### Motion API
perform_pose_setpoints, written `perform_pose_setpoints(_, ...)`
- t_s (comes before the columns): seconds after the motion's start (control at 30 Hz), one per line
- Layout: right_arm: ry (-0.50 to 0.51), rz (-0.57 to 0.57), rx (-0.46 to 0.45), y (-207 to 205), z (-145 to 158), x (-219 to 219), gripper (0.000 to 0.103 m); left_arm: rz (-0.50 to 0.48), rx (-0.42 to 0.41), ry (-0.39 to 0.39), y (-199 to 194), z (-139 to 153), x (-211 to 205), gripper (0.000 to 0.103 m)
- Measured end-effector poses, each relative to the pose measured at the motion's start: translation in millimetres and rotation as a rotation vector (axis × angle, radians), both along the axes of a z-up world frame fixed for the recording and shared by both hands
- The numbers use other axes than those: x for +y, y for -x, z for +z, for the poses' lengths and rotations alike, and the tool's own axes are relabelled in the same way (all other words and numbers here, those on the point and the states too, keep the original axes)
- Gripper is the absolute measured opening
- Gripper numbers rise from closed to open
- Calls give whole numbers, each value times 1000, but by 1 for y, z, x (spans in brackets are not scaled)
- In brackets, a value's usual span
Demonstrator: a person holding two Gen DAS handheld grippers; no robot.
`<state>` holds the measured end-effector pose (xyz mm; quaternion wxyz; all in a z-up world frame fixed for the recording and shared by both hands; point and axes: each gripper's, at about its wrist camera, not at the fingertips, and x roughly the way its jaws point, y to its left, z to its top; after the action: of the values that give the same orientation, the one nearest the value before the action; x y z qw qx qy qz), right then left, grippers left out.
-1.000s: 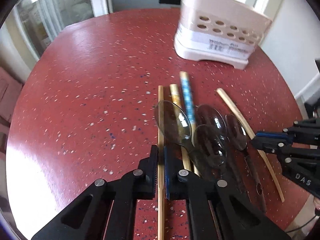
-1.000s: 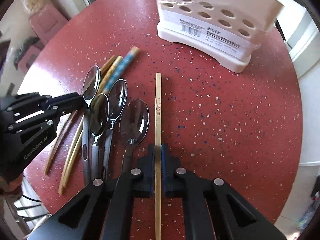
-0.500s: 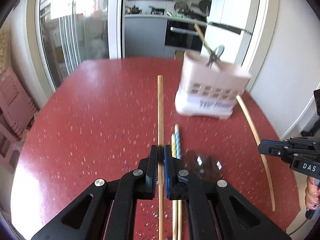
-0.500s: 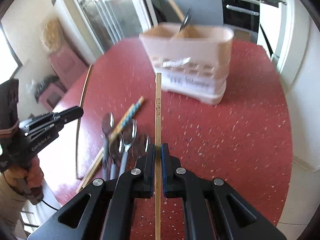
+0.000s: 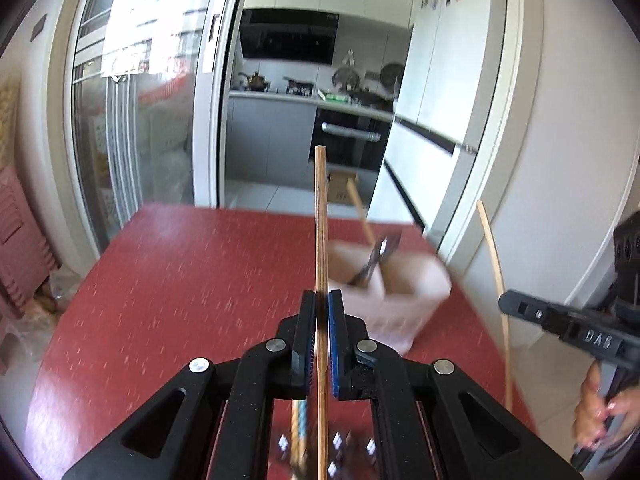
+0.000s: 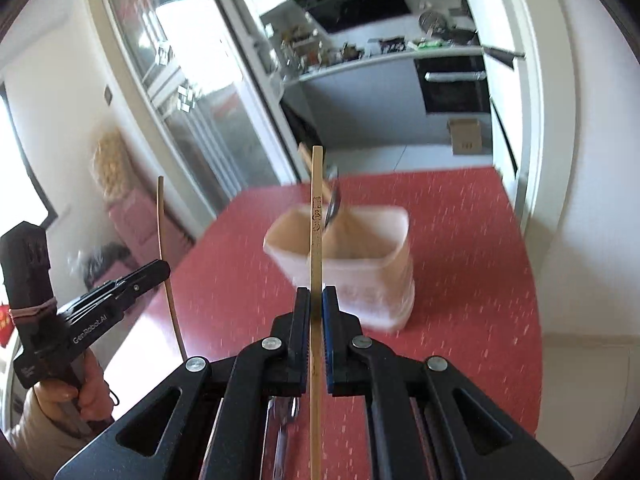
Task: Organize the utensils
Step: 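Lift both chopsticks and lower them into the holder with both tools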
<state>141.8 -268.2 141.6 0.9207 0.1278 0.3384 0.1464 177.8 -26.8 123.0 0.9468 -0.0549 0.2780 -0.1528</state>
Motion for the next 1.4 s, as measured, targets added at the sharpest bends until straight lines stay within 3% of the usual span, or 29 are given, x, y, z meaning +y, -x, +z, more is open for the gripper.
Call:
perform_pose_setpoints(0.27,-54,-71,-108,-53,29,-16,6,-2,-87,55,-57,36,-20,35)
perform_pose_setpoints(0.57,-29,-110,-243,-107,46,-13,6,37,-157,72,-117,36,-44,35)
perform_pose_setpoints(0.73,30,-124,-298,-126,33,-1,6,66,-164,82,-133,16,-48,35)
perform_pose_setpoints(0.9,90,-134,-313,-138,8,8,6,79,-167,38,-138,-7,-55,35)
perform_pose_setpoints(1.13,151,-132,-283,-134,-32,16,6,72,-135,-17,-134,-37,-63,35)
perform_pose_setpoints(1.4,216,-102,-287,-120,-47,21,6,71,-109,-75,-126,-53,-69,35)
